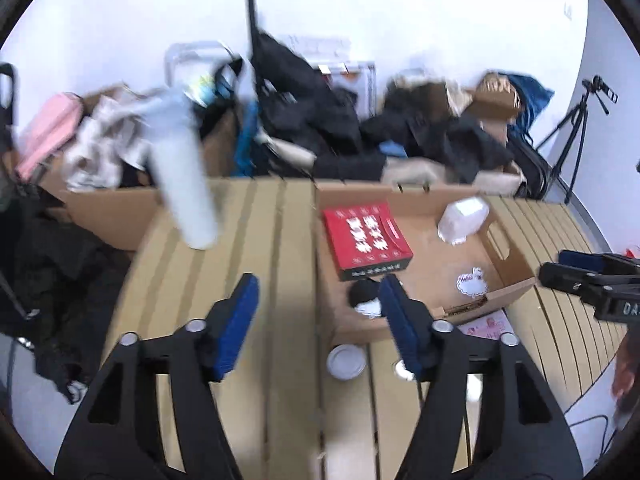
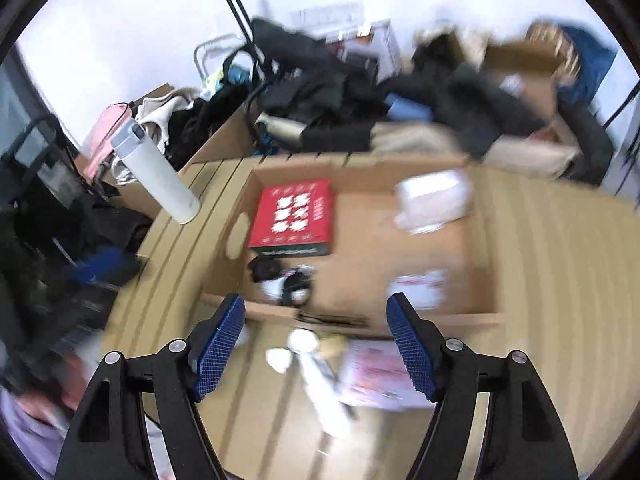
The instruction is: Organize objects
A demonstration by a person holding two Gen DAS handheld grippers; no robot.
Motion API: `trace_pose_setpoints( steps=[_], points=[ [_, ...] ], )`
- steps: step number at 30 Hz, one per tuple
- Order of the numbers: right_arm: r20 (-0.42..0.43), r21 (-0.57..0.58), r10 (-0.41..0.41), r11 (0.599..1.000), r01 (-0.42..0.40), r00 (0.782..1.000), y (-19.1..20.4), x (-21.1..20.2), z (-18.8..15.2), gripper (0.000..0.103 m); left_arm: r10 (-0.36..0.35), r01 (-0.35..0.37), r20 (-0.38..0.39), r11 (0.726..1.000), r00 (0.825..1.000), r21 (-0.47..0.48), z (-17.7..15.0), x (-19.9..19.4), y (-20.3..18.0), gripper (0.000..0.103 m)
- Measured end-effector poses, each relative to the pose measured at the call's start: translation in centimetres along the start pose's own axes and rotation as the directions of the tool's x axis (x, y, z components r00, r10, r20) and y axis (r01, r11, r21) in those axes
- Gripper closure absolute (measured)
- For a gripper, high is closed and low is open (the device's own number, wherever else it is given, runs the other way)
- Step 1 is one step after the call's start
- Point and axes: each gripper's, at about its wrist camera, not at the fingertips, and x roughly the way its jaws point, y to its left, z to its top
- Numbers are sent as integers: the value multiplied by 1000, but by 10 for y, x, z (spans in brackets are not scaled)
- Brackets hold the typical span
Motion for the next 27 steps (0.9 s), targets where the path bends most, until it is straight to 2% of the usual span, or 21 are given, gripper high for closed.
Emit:
trace_pose_setpoints(
  steps=[1, 3, 7, 9, 11, 12, 14, 16, 17, 20, 23, 27],
  points=[
    [17, -11, -25, 1000, 25, 1000, -2, -14, -5, 26, 23, -23, 21, 1000, 1000, -2, -6, -23, 4, 32],
    [67, -33, -69, 997, 72, 995, -5, -47, -26, 26, 24, -24, 62, 1000, 998, -5, -23, -61, 8, 29],
    [138, -98, -86, 990, 100, 987, 5, -103, -97, 23, -1, 3, 118, 1000, 993, -23, -91, -129, 8, 20],
    [176, -123, -76, 987, 99, 981, 15, -122, -149, 23, -6, 9, 135, 1000, 991, -23, -139, -149, 0, 16],
    [225, -110, -88, 987, 115, 970, 23, -133, -197, 23, 15, -13, 129, 1000, 991, -15, -172, -154, -8, 16],
    [234, -94, -101, 988, 126, 967, 26, -133, -211, 23, 4, -3, 107, 1000, 994, -6, -185, -154, -15, 16],
    [231, -46, -87, 994, 100, 969, 29, -130, -235, 23, -71, 69, 43, 997, 997, 44, -197, -148, -32, 16],
    [200, -48, -37, 998, 47, 979, 33, -126, -231, 23, -57, 53, 49, 995, 997, 80, -195, -152, -42, 16],
    [206, -54, -40, 997, 52, 978, 36, -128, -229, 23, -53, 47, 72, 995, 996, 85, -192, -156, -44, 16],
    [280, -51, -37, 997, 53, 959, 40, -144, -227, 23, -80, 74, 94, 995, 992, 73, -188, -163, -45, 16],
    [270, -40, -44, 998, 57, 962, 38, -142, -232, 23, -54, 50, 64, 996, 996, 68, -192, -155, -42, 16],
    [245, -42, -61, 996, 73, 968, 33, -127, -238, 23, -66, 65, 13, 997, 998, 50, -203, -138, -39, 16]
  ],
)
